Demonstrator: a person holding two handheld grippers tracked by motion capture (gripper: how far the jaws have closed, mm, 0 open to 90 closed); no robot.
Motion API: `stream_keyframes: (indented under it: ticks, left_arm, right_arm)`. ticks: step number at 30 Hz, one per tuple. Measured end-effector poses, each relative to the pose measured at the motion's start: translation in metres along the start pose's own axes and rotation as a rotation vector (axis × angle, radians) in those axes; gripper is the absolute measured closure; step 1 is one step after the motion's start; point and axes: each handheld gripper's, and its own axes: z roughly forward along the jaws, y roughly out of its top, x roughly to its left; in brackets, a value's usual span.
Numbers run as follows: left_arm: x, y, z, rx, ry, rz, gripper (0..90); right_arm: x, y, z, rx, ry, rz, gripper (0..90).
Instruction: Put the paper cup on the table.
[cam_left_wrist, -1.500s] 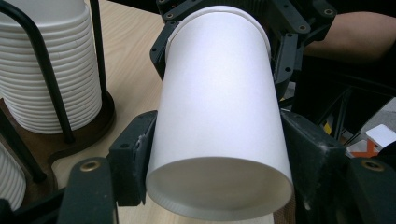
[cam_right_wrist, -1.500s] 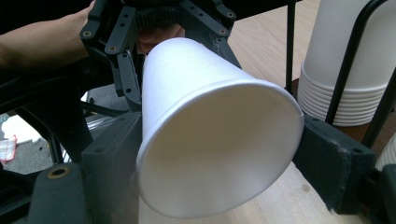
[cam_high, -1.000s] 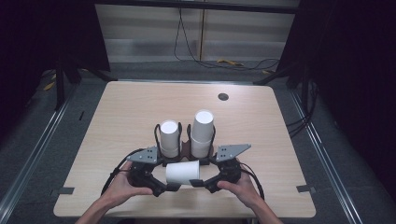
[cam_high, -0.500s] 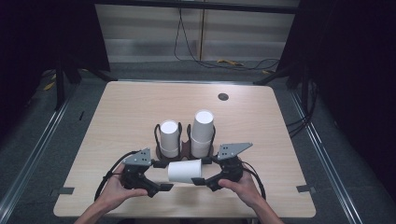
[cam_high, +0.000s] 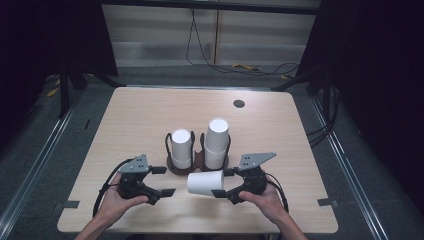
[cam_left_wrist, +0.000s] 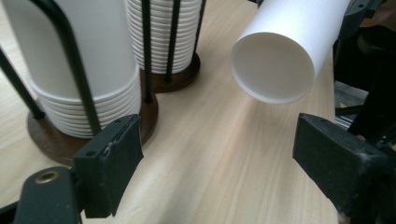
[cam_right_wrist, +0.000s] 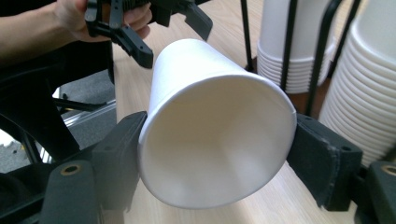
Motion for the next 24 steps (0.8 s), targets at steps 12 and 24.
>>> stream_keyframes:
  ticks: [12,24]
  left_arm:
    - [0.0,-0.002,-0.001,0.009,0.01,0.04,15.7]
    - [0.001,-0.002,-0.001,0.025,0.022,0.045,15.7]
  right_arm:
    - [-0.007,-0.009,-0.025,0.067,-0.088,0.024,24.2]
    - [-0.017,-0.01,-0.042,0.147,-0.164,0.072,24.2]
